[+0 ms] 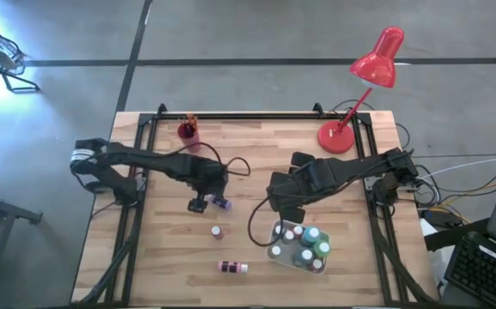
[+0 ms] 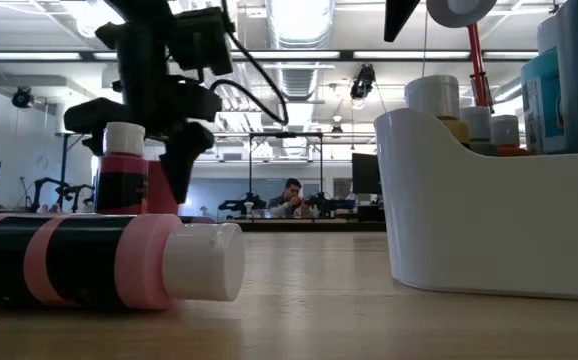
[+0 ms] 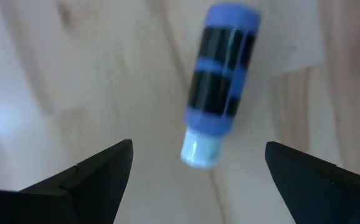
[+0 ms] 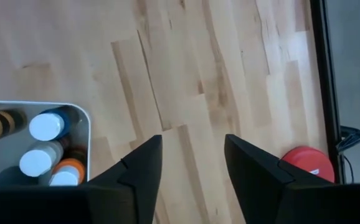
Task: Pick & Place Paint Supplies
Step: Put the purple paint bottle into the white bin
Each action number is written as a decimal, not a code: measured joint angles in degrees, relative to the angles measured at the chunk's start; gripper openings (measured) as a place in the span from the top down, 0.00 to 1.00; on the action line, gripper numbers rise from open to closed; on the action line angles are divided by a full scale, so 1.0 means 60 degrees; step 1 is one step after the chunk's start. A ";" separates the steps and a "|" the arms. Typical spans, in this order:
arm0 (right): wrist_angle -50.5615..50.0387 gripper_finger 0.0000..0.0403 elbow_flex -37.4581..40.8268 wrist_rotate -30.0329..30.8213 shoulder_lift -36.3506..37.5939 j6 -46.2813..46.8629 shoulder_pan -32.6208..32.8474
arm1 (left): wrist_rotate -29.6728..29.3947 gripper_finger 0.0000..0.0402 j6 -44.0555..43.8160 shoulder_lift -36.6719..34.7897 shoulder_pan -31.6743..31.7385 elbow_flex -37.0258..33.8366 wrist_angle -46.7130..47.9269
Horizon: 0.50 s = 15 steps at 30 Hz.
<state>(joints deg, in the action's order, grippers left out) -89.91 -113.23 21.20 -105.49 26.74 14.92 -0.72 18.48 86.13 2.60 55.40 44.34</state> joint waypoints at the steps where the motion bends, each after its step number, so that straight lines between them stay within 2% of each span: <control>1: 0.0005 0.58 0.0002 -0.0002 0.0000 0.0000 0.0004 | 0.0006 0.08 0.0083 0.0181 -0.0114 0.0130 0.0003; 8: 0.0014 0.58 0.0007 0.0002 0.0000 -0.0059 -0.0025 | 0.0020 0.08 0.0649 0.1374 -0.0884 0.1269 -0.0055; 15: 0.0018 0.64 0.0024 -0.0002 0.0000 -0.0066 -0.0022 | 0.0013 0.08 0.0984 0.2449 -0.1007 0.1982 -0.0006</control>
<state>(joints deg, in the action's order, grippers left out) -89.80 -113.08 21.19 -105.49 26.35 14.79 -0.64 24.39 100.83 -3.44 67.29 44.30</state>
